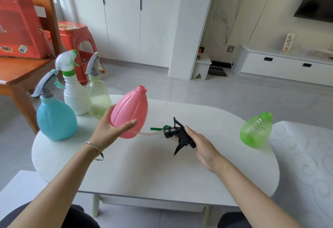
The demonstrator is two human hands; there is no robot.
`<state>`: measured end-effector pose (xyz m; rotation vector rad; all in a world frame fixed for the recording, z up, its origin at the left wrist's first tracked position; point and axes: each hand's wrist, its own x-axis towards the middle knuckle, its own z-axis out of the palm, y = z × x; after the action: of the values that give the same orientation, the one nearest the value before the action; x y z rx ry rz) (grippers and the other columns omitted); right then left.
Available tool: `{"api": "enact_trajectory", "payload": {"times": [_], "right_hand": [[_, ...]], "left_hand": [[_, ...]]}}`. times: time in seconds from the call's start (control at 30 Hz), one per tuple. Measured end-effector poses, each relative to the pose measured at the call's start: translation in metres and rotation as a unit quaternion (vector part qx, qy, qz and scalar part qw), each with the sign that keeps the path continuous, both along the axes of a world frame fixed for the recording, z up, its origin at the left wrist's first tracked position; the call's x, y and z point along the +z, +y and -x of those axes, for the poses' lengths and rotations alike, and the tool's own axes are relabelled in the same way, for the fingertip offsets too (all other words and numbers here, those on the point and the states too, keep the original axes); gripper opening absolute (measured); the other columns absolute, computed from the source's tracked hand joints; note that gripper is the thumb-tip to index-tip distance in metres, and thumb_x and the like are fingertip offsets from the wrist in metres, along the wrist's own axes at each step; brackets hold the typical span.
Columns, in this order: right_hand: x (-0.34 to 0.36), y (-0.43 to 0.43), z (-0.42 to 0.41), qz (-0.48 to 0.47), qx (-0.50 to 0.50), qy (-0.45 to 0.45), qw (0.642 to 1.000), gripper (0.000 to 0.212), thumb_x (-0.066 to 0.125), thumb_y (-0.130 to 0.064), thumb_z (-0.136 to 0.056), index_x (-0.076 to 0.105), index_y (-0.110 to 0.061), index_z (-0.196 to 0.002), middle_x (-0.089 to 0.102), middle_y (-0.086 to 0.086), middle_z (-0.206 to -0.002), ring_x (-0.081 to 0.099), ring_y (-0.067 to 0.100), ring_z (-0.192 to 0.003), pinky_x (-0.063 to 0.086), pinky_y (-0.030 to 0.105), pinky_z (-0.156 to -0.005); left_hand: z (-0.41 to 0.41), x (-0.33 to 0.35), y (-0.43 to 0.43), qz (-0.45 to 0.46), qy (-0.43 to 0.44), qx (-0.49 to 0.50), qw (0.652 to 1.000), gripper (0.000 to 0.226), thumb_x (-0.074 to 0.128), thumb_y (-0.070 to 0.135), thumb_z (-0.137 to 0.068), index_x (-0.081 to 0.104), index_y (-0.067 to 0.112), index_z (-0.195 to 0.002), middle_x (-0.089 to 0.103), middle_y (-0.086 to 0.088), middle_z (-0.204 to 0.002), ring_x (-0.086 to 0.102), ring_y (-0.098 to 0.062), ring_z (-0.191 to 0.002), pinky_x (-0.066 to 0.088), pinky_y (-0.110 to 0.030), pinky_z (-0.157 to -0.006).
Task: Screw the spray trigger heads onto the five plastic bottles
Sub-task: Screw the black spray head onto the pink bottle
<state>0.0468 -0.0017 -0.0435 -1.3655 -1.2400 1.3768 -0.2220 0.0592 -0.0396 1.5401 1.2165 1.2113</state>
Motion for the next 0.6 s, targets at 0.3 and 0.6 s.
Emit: {"api": "enact_trajectory", "payload": {"times": [0.3,0.6], "right_hand": [[-0.001,0.004,-0.012,-0.063,-0.089,-0.045,0.993,0.019,0.062,-0.031,-0.089,0.075,-0.017,-0.085,0.071,-0.002,-0.083,0.061,0.0,-0.073,0.042,0.003,-0.068],[0.023,0.005,-0.043,-0.133,-0.229,0.123,0.956,0.02,0.072,-0.037,-0.071,0.072,-0.017,-0.068,0.066,0.0,-0.059,0.064,0.013,-0.057,0.053,0.021,-0.058]], "left_hand": [[-0.005,-0.003,0.002,0.007,0.007,-0.012,1.0,0.091,0.073,0.062,-0.042,0.045,0.031,-0.123,0.057,0.014,-0.105,0.06,-0.001,-0.089,0.051,-0.011,-0.057],[-0.008,-0.005,0.005,0.022,0.03,-0.03,0.999,0.095,0.074,0.062,-0.039,0.046,0.025,-0.122,0.056,0.009,-0.106,0.06,-0.004,-0.089,0.05,-0.009,-0.055]]}}
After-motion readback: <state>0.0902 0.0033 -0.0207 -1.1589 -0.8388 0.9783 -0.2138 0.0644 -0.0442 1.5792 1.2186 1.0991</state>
